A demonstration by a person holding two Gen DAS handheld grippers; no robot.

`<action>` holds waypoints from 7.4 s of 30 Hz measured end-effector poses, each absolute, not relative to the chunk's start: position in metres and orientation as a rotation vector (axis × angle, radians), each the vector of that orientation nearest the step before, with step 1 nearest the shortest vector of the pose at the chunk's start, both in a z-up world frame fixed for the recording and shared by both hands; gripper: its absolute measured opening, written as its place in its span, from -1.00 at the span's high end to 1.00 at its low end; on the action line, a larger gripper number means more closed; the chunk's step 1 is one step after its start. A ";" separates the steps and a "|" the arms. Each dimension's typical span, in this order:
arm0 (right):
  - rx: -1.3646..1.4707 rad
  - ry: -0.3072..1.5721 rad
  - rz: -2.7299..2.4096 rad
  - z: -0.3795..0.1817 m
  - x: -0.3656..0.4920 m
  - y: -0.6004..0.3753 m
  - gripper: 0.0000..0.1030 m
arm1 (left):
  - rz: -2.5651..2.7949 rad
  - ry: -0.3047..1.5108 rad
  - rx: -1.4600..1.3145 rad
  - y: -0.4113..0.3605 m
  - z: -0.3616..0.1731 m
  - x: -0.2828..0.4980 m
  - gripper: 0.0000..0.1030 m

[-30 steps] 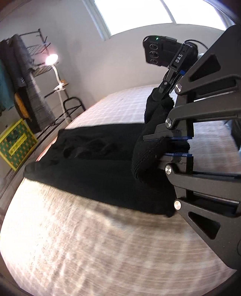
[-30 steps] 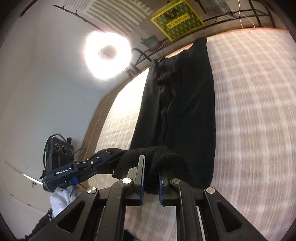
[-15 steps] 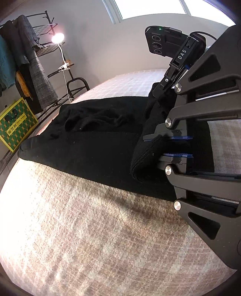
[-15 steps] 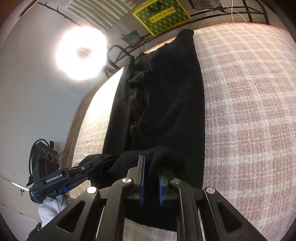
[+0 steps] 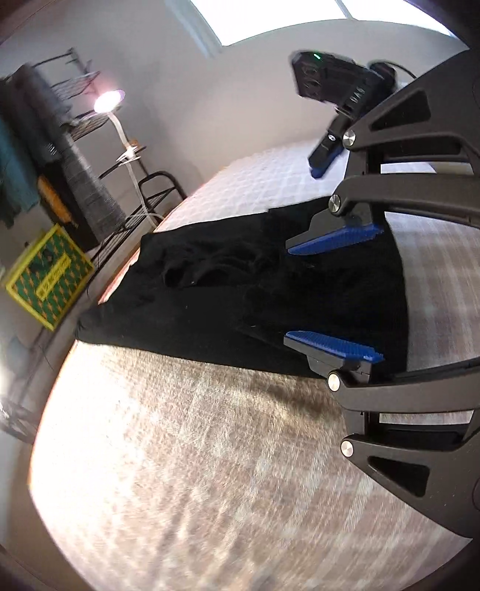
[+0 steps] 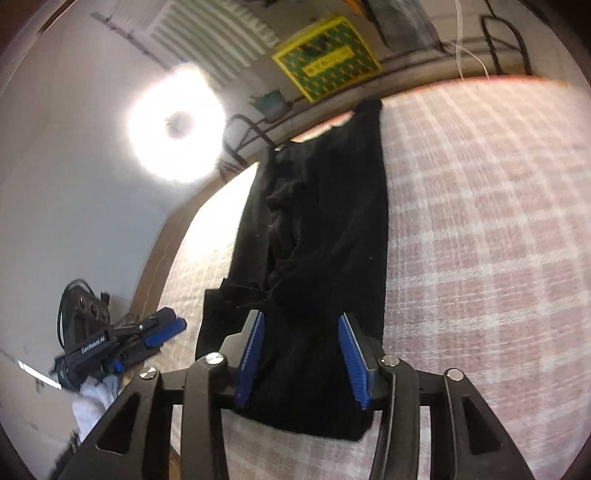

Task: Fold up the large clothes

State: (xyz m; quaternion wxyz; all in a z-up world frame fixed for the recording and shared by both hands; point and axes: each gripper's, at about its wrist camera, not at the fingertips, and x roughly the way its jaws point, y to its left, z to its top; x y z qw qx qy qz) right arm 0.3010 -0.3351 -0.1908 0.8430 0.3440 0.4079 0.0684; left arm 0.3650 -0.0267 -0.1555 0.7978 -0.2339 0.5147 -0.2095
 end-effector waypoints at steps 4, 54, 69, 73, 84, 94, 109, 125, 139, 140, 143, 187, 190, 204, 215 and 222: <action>0.628 0.884 0.238 -0.186 0.292 -0.315 0.37 | -0.497 1.137 -0.404 -0.044 -0.167 0.356 0.25; 0.348 1.028 -0.004 -0.207 0.309 -0.301 0.32 | -0.420 1.054 -0.284 -0.052 -0.165 0.366 0.26; 0.227 0.996 -0.016 -0.223 0.344 -0.282 0.37 | -0.438 1.063 -0.108 -0.100 -0.192 0.397 0.40; 0.270 1.005 -0.015 -0.219 0.346 -0.287 0.37 | -0.410 1.058 -0.085 -0.100 -0.186 0.395 0.41; 0.265 0.844 -0.055 -0.133 0.292 -0.286 0.22 | -0.392 0.899 -0.135 -0.049 -0.089 0.358 0.41; 0.209 0.680 -0.035 -0.031 0.257 -0.299 -0.18 | -0.353 0.719 -0.060 -0.011 0.039 0.386 0.41; 0.348 0.745 -0.034 -0.041 0.397 -0.392 0.34 | -0.464 0.788 -0.065 -0.036 0.012 0.556 0.41; 0.613 0.840 0.019 -0.232 0.551 -0.463 0.01 | -0.498 1.025 -0.100 -0.078 -0.217 0.677 0.41; 0.713 0.864 0.100 -0.272 0.633 -0.489 0.65 | -0.520 0.993 -0.117 -0.081 -0.237 0.689 0.41; 0.702 0.848 0.115 -0.271 0.637 -0.488 0.76 | -0.524 0.993 -0.120 -0.080 -0.236 0.690 0.41; 0.617 0.763 0.156 -0.258 0.632 -0.487 0.86 | -0.535 0.993 -0.148 -0.076 -0.234 0.692 0.41; 0.500 0.703 0.218 -0.168 0.554 -0.441 0.90 | -0.625 0.876 -0.234 -0.084 -0.147 0.641 0.86; 0.452 0.707 0.239 -0.147 0.525 -0.420 0.90 | -0.639 0.859 -0.217 -0.080 -0.124 0.605 0.86; 0.369 0.837 0.327 -0.154 0.371 -0.313 0.90 | -0.676 0.947 0.001 -0.070 -0.124 0.407 0.86; 0.205 0.940 0.232 -0.168 0.320 -0.272 0.70 | -0.653 1.019 0.142 -0.073 -0.144 0.334 0.61; 0.255 0.806 0.185 -0.115 0.273 -0.293 0.49 | -0.638 0.948 0.055 -0.044 -0.099 0.303 0.58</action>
